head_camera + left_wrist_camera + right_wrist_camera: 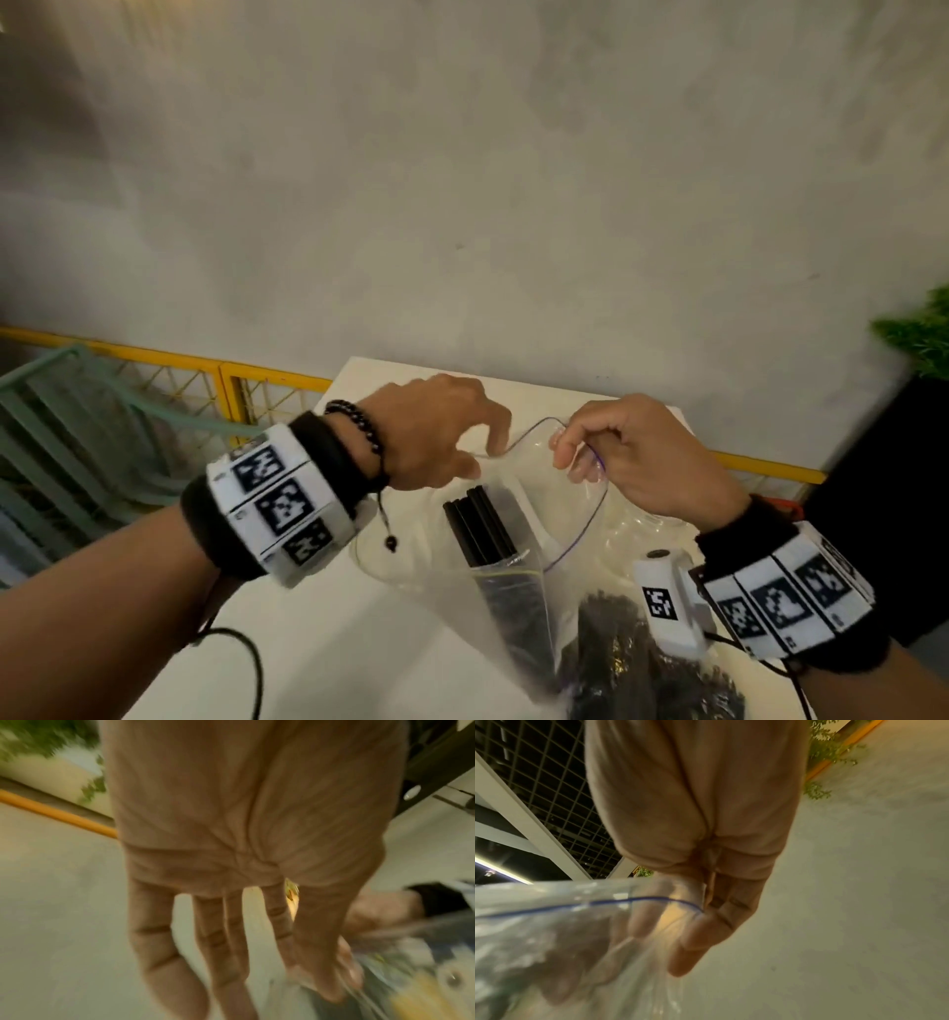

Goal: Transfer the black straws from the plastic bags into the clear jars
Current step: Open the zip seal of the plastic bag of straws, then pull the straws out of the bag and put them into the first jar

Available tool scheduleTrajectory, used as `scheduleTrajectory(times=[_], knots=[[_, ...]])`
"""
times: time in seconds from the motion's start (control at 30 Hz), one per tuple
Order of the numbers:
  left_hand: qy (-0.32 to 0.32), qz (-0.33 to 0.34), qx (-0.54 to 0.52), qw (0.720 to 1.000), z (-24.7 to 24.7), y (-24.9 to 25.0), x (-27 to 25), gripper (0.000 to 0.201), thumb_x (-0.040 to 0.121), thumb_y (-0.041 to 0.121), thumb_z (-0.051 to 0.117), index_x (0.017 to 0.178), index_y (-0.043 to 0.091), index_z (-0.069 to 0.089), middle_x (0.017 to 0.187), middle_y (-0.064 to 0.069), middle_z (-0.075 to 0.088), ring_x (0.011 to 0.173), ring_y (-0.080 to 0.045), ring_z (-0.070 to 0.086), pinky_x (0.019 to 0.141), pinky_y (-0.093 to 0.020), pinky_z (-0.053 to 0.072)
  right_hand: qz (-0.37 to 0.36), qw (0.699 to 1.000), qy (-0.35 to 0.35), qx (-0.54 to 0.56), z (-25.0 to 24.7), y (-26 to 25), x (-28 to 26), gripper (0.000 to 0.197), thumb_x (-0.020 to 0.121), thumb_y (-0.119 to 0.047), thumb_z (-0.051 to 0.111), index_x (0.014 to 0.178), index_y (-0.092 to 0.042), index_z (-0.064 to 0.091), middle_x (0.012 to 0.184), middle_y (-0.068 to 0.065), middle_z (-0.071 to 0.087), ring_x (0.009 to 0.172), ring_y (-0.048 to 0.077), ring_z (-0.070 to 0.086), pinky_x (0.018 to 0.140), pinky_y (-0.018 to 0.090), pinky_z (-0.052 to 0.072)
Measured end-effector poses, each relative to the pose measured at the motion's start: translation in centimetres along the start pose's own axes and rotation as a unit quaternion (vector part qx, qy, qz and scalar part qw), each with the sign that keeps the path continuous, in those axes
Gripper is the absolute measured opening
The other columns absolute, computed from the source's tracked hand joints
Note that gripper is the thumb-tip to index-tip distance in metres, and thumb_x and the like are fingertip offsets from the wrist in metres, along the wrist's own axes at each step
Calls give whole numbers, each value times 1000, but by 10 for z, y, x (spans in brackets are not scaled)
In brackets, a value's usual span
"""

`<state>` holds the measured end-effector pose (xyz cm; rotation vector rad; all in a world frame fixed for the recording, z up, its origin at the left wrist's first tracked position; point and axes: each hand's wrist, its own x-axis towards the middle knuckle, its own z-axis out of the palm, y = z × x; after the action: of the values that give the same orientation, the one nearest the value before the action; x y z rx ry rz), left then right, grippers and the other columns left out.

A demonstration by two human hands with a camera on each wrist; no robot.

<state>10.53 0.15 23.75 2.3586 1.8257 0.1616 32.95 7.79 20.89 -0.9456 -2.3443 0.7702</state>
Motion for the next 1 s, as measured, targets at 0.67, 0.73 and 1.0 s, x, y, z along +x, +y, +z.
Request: scheduleTrajectory(times=[0.67, 0.73, 1.0], knots=[[28, -57, -155, 986, -66, -25, 9, 35, 95, 0, 31, 111, 31, 38, 85, -17, 72, 56, -24, 67, 49, -27, 53, 99, 961, -110, -232, -9, -3, -46, 60, 91, -58, 40, 70, -10, 67, 63, -2, 66, 64, 6, 64, 63, 20, 47], [9, -29, -144, 989, -68, -32, 0, 33, 98, 1, 32, 110, 32, 36, 90, -16, 66, 57, -22, 64, 50, -25, 53, 84, 972, -60, -209, -12, -4, -39, 13, 89, -30, 65, 83, -26, 77, 56, -22, 64, 61, -9, 60, 57, 6, 41], [-19, -9, -120, 993, -67, -40, -8, 63, 89, -13, 35, 95, 39, 70, 133, 12, 51, 61, -12, 69, 69, -25, 56, 86, 989, 19, -120, -34, 4, -26, 35, 93, -8, 56, 88, -36, 76, 73, -3, 73, 63, 5, 69, 55, 10, 47]])
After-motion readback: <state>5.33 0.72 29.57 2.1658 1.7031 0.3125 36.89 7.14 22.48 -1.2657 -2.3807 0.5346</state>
